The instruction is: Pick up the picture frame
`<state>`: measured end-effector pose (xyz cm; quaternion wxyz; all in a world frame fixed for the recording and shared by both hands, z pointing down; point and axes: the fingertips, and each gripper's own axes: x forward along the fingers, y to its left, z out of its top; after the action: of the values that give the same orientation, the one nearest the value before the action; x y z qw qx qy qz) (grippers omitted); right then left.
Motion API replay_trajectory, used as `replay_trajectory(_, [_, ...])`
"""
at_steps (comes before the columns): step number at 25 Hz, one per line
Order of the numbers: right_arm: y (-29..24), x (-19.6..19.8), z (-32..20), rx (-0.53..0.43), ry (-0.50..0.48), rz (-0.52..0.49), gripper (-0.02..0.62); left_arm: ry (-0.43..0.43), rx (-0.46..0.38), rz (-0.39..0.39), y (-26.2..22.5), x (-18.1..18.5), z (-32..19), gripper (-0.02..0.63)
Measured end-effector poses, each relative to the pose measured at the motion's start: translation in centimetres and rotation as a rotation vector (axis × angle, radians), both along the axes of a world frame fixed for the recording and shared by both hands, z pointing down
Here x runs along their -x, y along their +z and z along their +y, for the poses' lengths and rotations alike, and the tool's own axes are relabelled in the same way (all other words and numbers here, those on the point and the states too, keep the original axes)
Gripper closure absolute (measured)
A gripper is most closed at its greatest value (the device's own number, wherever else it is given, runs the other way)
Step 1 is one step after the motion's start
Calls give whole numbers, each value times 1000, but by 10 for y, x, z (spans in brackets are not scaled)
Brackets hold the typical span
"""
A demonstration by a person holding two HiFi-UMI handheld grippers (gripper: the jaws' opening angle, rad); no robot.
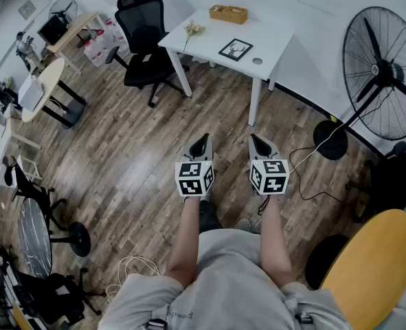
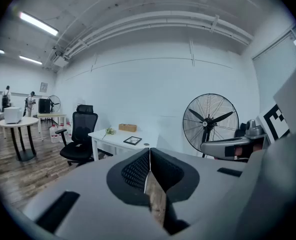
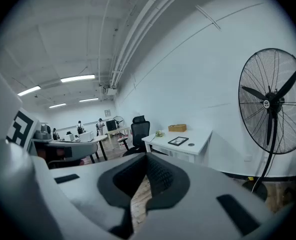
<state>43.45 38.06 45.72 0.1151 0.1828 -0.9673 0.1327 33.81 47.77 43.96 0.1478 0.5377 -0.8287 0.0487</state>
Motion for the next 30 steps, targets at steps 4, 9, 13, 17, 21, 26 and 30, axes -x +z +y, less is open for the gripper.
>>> replay_trajectory(4, [-2, 3, -4, -10, 3, -7, 572, -8, -10, -12, -6, 5, 0, 580])
replay_trajectory(9, [2, 10, -9, -9, -2, 5, 574, -25, -10, -3, -3, 14, 0, 580])
replay_trajectory(13, [7, 14, -24, 10, 54, -32, 572, -39, -1, 52, 12, 18, 6, 580])
replay_trajectory(17, [21, 35, -25, 52, 38, -31, 572, -47, 41, 75, 32, 35, 12, 580])
replay_trajectory(21, [32, 66, -31, 60, 7, 13, 571, -72, 12, 164, 42, 70, -5, 580])
replay_trajectory(26, [20, 101, -59, 81, 56, 58, 571, 42, -29, 211, 33, 95, -54, 580])
replay_trajectory(30, [2, 123, -90, 34, 104, 87, 571, 124, -71, 252, 21, 126, -95, 580])
